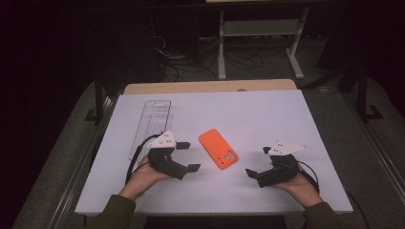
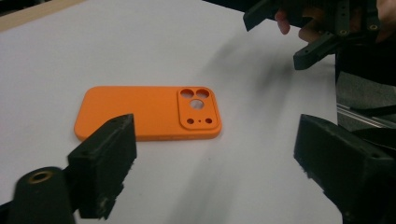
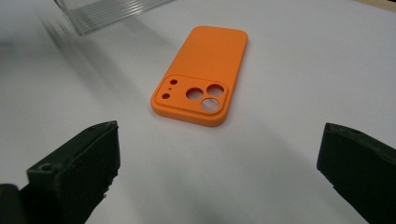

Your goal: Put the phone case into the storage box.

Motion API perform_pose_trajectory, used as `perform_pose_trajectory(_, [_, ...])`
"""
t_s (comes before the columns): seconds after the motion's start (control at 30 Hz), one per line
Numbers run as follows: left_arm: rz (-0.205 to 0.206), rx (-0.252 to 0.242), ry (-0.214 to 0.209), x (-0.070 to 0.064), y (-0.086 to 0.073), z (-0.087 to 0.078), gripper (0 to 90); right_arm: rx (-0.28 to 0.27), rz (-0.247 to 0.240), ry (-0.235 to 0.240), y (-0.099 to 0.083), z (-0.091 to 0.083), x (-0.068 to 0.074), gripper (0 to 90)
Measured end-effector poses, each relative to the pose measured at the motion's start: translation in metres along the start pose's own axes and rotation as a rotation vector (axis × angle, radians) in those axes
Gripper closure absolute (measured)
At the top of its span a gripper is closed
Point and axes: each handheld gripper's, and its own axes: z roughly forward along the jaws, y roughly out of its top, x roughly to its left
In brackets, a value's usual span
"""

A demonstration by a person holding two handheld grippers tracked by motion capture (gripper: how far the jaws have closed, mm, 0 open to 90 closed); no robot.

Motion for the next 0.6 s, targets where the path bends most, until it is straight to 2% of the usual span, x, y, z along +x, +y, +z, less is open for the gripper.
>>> perform_pose_trajectory(0.07, [0.000, -0.002, 0.006, 0.000, 0.001, 0.003, 14.6, 0.000, 0.000, 0.000, 0.000, 0.000, 0.000, 0.0])
perform_pose_trajectory(0.2, [-0.009, -0.003, 0.003, -0.002, 0.003, 0.010, 23.2, -0.001, 0.002, 0.002, 0.000, 0.000, 0.000, 0.0])
perform_pose_trajectory(0.27, [0.000, 0.005, 0.012, -0.003, 0.004, 0.014, 27.2, 0.000, 0.002, 0.003, 0.000, 0.000, 0.000, 0.0])
perform_pose_trajectory(0.47, [-0.013, 0.019, 0.032, -0.004, 0.004, 0.028, 36.9, -0.002, 0.001, 0.005, 0.000, 0.000, -0.001, 0.0])
perform_pose_trajectory(0.5, [-0.001, 0.026, 0.040, -0.003, 0.004, 0.032, 39.4, -0.003, -0.001, 0.005, 0.000, 0.000, -0.001, 0.0])
perform_pose_trajectory(0.6, [0.001, 0.036, 0.048, -0.003, 0.004, 0.036, 43.3, -0.003, 0.002, 0.004, 0.000, -0.001, -0.001, 0.0])
